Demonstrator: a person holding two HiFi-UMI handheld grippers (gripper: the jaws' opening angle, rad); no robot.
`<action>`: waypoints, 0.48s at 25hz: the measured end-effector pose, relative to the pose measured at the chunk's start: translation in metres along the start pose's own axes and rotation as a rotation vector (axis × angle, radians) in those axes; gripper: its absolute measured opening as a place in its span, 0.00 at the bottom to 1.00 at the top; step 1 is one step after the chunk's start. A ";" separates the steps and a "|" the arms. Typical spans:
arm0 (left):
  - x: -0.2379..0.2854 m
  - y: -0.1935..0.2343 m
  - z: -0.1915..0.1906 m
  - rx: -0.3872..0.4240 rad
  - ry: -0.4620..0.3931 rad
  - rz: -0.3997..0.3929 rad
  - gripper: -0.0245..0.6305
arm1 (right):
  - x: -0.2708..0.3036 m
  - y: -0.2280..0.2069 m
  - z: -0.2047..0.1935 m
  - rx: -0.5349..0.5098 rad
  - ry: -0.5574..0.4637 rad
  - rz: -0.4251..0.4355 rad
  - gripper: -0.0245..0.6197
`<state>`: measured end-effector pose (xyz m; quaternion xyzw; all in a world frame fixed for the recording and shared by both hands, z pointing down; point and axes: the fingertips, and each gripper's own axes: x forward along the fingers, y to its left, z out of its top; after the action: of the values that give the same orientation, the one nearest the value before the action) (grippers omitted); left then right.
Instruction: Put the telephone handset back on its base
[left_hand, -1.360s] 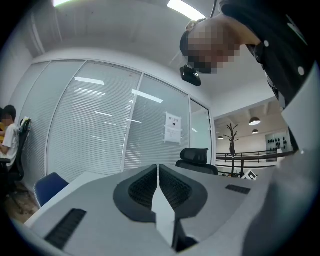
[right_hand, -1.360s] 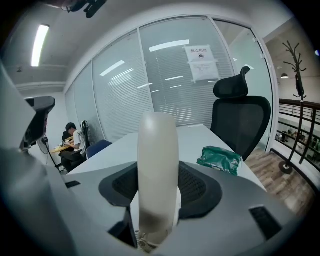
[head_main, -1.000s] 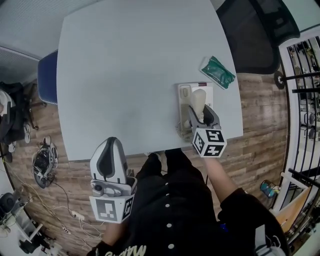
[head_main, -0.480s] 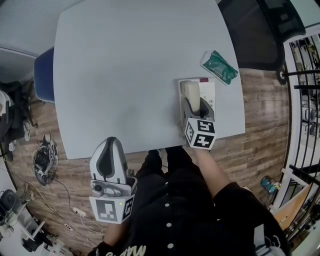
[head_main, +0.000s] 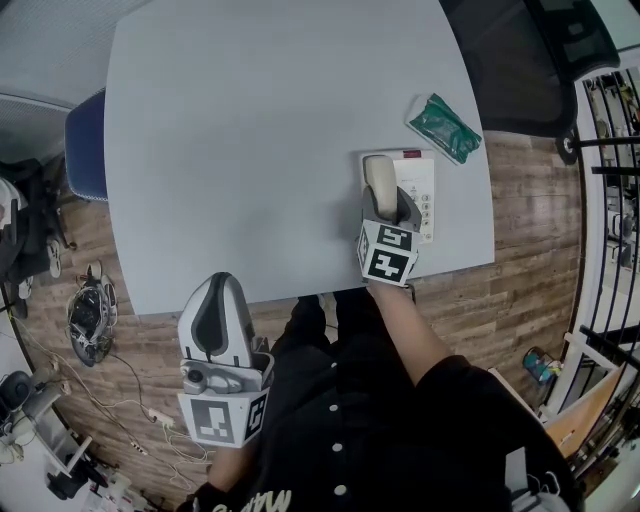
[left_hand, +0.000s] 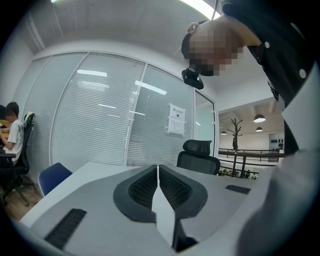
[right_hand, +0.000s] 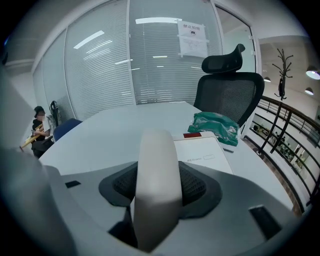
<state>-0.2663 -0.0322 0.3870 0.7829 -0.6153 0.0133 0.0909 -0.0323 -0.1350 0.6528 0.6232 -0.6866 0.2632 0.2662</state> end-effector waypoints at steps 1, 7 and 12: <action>0.000 0.000 0.000 0.000 0.001 0.001 0.07 | 0.001 0.000 0.000 -0.010 -0.002 -0.009 0.40; 0.000 0.000 0.000 -0.003 0.000 0.000 0.07 | 0.000 0.001 0.001 -0.024 -0.011 -0.022 0.40; 0.000 -0.004 0.001 -0.004 -0.004 -0.005 0.07 | 0.000 0.002 0.001 -0.035 -0.012 -0.009 0.40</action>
<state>-0.2628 -0.0316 0.3858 0.7843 -0.6136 0.0101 0.0913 -0.0338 -0.1352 0.6519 0.6230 -0.6900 0.2463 0.2742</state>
